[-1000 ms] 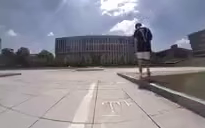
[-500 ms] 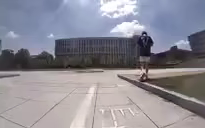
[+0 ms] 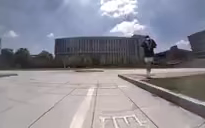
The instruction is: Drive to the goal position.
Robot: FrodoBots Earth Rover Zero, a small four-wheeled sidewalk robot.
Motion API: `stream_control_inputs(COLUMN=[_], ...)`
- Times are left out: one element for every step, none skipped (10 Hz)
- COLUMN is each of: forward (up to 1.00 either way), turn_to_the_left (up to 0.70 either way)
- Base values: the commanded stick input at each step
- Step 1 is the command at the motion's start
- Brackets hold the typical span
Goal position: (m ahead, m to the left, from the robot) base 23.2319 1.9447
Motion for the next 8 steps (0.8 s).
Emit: stream_control_inputs(forward=[0.5,0.5,0.5,0.5,0.5,0.5,0.5,0.5], turn_to_the_left=[0.0,0.0,0.0,0.0,0.0,0.0,0.0,0.0])
